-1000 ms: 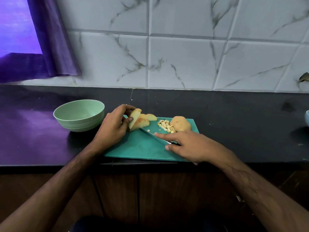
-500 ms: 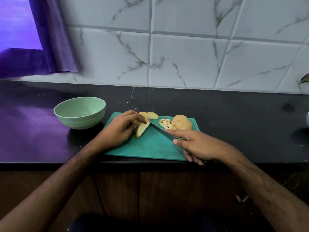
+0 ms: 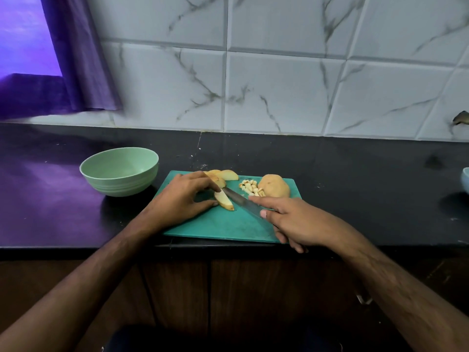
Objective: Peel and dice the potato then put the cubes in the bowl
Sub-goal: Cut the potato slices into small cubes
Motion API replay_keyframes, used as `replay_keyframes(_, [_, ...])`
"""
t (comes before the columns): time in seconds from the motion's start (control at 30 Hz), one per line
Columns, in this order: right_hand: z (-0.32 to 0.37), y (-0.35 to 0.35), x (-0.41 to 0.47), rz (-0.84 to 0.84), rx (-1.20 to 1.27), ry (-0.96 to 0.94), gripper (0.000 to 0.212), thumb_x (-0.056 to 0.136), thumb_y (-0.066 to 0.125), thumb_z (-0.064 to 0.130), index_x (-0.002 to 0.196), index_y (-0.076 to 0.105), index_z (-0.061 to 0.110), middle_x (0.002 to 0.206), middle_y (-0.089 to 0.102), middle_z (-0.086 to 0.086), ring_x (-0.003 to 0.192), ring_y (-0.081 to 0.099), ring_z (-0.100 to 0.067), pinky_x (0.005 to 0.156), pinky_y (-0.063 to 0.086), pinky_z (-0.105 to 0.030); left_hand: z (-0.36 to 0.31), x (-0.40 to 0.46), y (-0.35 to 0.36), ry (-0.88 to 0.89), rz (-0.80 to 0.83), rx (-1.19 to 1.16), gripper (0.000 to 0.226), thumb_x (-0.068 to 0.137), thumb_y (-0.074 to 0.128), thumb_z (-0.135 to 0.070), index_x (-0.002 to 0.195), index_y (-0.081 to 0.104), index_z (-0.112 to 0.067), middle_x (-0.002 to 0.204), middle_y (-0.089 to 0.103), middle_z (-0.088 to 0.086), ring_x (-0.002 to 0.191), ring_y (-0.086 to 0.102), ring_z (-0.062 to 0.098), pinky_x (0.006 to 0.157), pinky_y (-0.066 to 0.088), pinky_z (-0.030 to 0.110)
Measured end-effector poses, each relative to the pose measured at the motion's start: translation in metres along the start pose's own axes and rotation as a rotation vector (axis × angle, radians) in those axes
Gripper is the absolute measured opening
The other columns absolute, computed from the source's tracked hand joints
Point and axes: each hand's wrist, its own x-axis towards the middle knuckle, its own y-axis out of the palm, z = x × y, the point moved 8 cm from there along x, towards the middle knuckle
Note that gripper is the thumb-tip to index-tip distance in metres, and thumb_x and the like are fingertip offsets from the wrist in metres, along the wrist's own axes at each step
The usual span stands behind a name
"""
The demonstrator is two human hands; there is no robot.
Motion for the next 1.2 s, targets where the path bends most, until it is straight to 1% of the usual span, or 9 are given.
replay_keyframes(0.1, [0.006,0.002,-0.001,-0.008,-0.057,-0.013,0.049,0.111,0.035,0.032,0.157,0.025,0.047,0.069,0.061,0.002,0.039,0.053,-0.004,0.047,0.046,-0.018,0.002,0.001,0.005,-0.004,0.045,0.061,0.031,0.091,0.062,-0.054,0.107,0.072,-0.03,0.108,0.066,-0.018,0.102,0.063,0.004,0.089,0.053,0.041])
replay_keyframes(0.33, [0.012,-0.002,-0.018,-0.009,-0.15,-0.016,0.048,0.111,0.035,0.037,0.155,0.025,0.052,0.071,0.057,0.006,0.041,0.055,-0.007,0.045,0.045,-0.016,-0.009,-0.001,0.005,0.064,0.062,0.036,0.018,0.089,0.072,-0.043,0.104,0.075,-0.034,0.108,0.065,-0.021,0.106,0.059,-0.003,0.089,0.035,0.02])
replay_keyframes(0.47, [0.025,-0.007,-0.025,-0.037,-0.245,-0.013,0.047,0.11,0.034,0.039,0.154,0.025,0.054,0.076,0.031,0.023,0.042,0.056,-0.007,0.056,0.058,-0.025,-0.013,-0.002,0.005,0.088,0.053,0.099,0.024,0.091,0.063,-0.051,0.102,0.075,-0.034,0.106,0.066,-0.02,0.1,0.06,-0.002,0.082,0.037,0.026])
replay_keyframes(0.57, [0.03,-0.008,-0.024,-0.041,-0.351,-0.027,0.046,0.11,0.032,0.041,0.153,0.024,0.056,0.093,0.045,0.018,0.05,0.059,-0.009,0.065,0.059,-0.032,-0.019,-0.003,0.004,0.125,0.053,0.167,0.027,0.093,0.059,-0.051,0.1,0.076,-0.032,0.101,0.066,-0.017,0.095,0.061,0.002,0.077,0.04,0.033])
replay_keyframes(0.7, [0.024,-0.007,-0.016,-0.073,-0.461,-0.019,0.048,0.109,0.03,0.044,0.153,0.019,0.058,0.125,0.06,0.0,0.063,0.038,-0.004,0.066,0.045,-0.031,-0.022,-0.003,0.004,0.161,0.049,0.194,0.027,0.094,0.058,-0.05,0.1,0.077,-0.031,0.1,0.067,-0.016,0.093,0.061,0.004,0.075,0.044,0.037])
replay_keyframes(0.8, [0.029,-0.005,-0.013,-0.051,-0.526,-0.023,0.049,0.11,0.027,0.042,0.155,0.016,0.055,0.109,0.057,0.007,0.075,0.043,-0.006,0.074,0.049,-0.036,-0.023,-0.004,0.004,0.177,0.041,0.193,0.034,0.096,0.053,-0.053,0.1,0.077,-0.03,0.1,0.067,-0.015,0.092,0.061,0.004,0.074,0.045,0.039])
replay_keyframes(0.9, [0.042,-0.004,-0.01,-0.048,-0.607,-0.041,0.05,0.111,0.026,0.035,0.158,0.015,0.05,0.083,0.038,0.013,0.074,0.041,-0.007,0.063,0.038,-0.032,-0.025,-0.004,0.004,0.202,0.039,0.218,0.038,0.097,0.048,-0.054,0.099,0.076,-0.029,0.098,0.066,-0.014,0.091,0.063,0.007,0.073,0.045,0.038])
replay_keyframes(1.03, [0.053,0.0,-0.002,-0.021,-0.637,-0.043,0.054,0.111,0.03,0.023,0.16,0.017,0.043,0.081,0.036,0.013,0.068,0.037,-0.007,0.054,0.029,-0.026,-0.029,-0.004,0.005,0.229,0.046,0.268,0.038,0.098,0.047,-0.051,0.098,0.076,-0.027,0.097,0.066,-0.012,0.089,0.063,0.009,0.072,0.046,0.037])
replay_keyframes(1.2, [0.048,0.005,-0.011,-0.018,-0.618,-0.057,0.052,0.111,0.027,0.031,0.161,0.013,0.043,0.082,0.042,0.009,0.072,0.043,-0.008,0.055,0.03,-0.027,-0.03,-0.004,0.001,0.221,0.03,0.274,0.037,0.098,0.048,-0.052,0.095,0.076,-0.029,0.094,0.066,-0.013,0.086,0.064,0.009,0.07,0.044,0.038])
